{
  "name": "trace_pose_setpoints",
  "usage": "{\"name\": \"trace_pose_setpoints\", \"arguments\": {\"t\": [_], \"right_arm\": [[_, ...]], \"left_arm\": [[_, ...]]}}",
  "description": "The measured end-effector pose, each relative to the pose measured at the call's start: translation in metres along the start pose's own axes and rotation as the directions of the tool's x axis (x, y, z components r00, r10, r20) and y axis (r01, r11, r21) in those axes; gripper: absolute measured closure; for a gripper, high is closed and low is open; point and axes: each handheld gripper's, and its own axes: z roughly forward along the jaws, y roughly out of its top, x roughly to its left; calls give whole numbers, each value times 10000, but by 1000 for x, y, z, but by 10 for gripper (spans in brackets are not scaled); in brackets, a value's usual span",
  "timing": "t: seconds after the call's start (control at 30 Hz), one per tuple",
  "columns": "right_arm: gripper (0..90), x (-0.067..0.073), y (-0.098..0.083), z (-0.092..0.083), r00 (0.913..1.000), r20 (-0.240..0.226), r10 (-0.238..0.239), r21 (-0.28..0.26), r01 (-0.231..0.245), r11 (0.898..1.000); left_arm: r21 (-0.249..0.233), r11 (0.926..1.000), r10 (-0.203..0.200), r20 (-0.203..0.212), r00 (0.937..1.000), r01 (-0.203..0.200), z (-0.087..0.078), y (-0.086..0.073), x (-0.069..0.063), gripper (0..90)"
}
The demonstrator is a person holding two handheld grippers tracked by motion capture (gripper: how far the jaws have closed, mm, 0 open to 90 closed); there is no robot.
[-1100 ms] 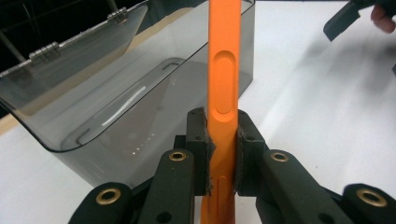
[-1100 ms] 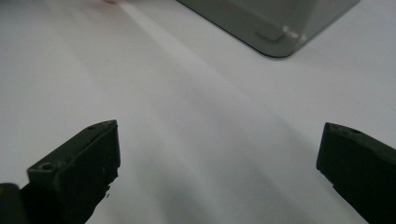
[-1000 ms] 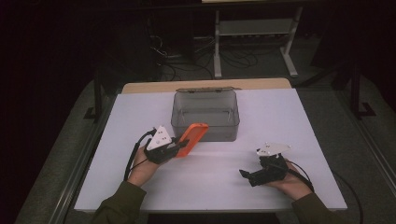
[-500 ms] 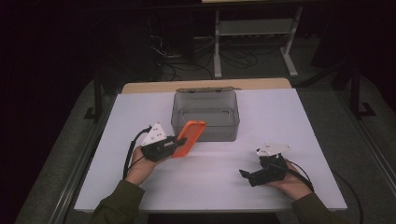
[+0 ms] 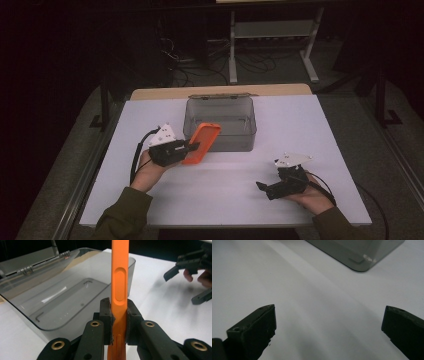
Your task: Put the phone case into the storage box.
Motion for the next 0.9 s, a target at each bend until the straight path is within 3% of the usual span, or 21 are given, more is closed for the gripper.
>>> {"name": "trace_pose_setpoints", "arguments": {"t": [0.9], "right_arm": [[0, 1, 1, -1, 10000, -6, 3, -55, -3, 10000]], "left_arm": [[97, 9997, -229, 464, 9987, 225, -7, 51, 19, 792]]}}
